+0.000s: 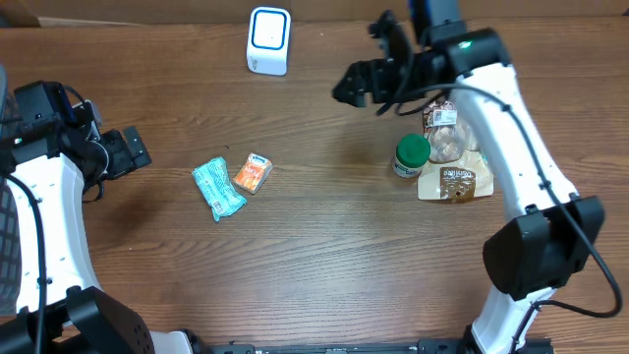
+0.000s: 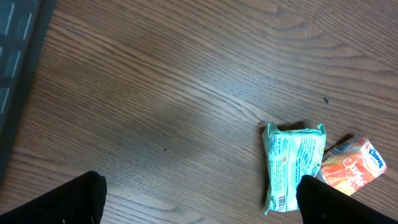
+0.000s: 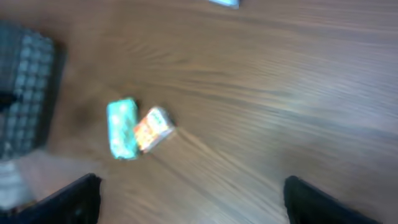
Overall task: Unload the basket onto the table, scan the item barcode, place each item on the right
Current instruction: 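Reach the right gripper left and grasp the orange Kleenex pack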
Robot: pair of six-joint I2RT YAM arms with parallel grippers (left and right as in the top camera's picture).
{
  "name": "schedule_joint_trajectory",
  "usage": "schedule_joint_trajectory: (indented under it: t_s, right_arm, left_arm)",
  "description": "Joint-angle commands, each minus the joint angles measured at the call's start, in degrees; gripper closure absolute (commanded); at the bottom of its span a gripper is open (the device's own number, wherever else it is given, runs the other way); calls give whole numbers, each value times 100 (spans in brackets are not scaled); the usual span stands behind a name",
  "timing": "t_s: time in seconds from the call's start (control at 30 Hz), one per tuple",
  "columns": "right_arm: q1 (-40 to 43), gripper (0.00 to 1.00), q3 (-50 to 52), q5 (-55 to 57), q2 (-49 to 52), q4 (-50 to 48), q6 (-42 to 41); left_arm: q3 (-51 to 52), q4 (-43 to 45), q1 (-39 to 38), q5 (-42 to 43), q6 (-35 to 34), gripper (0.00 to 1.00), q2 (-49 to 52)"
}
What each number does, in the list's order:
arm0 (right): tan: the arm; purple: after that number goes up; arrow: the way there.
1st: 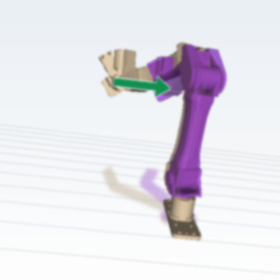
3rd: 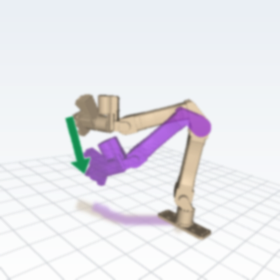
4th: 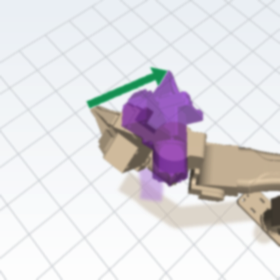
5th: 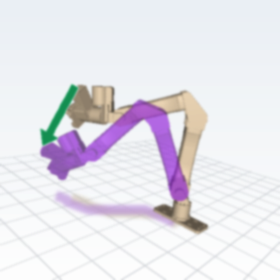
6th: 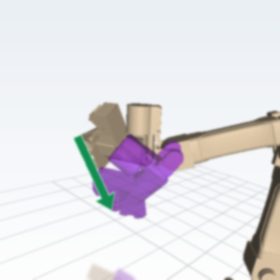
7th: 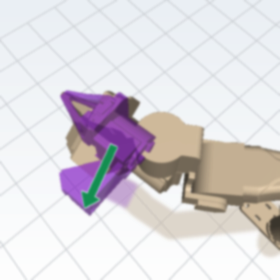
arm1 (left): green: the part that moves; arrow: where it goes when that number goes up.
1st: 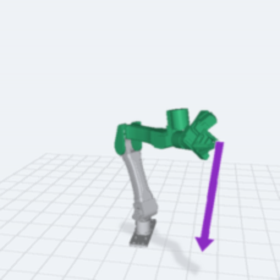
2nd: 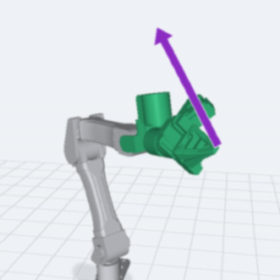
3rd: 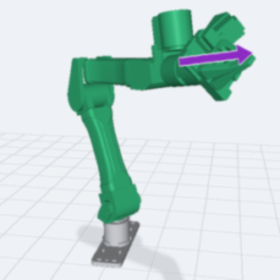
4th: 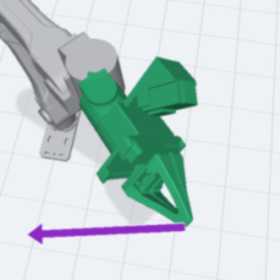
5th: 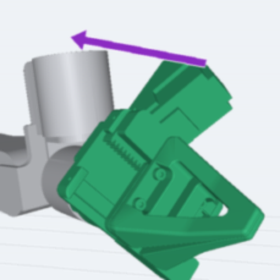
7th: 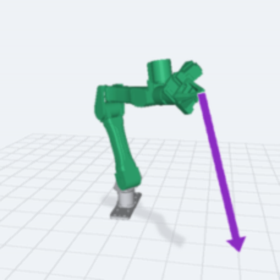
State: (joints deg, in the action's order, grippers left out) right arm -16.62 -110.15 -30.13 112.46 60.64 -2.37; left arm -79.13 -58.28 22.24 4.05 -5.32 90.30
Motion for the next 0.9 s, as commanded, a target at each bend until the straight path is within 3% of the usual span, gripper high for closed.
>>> schedule_joint_trajectory:
  t_s: [0.0, 0.17, 0.2, 0.37, 0.7, 0.87]
  right_arm:
    - [-734, 21, 369, 55, 321, -562, -800]
    - [-1705, 41, 468, 734, 988, -1285, -1891]
    - [-1939, 45, 472, 994, 1150, -1412, -2544]
    - [-2461, 46, 472, 1873, 1574, -1521, -4083]
    - [-2763, 59, 564, 2205, 2044, -1766, -4583]
    - [-2763, 73, 800, 2284, 2044, -1954, -4566]
  left_arm:
    - [-83, 0, 24, -15, 151, 0, 7]
    - [-83, 0, 24, -15, 151, 0, 7]
    - [-83, 0, 24, -15, 153, 0, 7]
    - [-83, 0, 24, -15, 153, 0, 7]
    - [-83, 0, 24, -15, 151, 0, 7]
    - [-83, 0, 24, -15, 153, 0, 7]
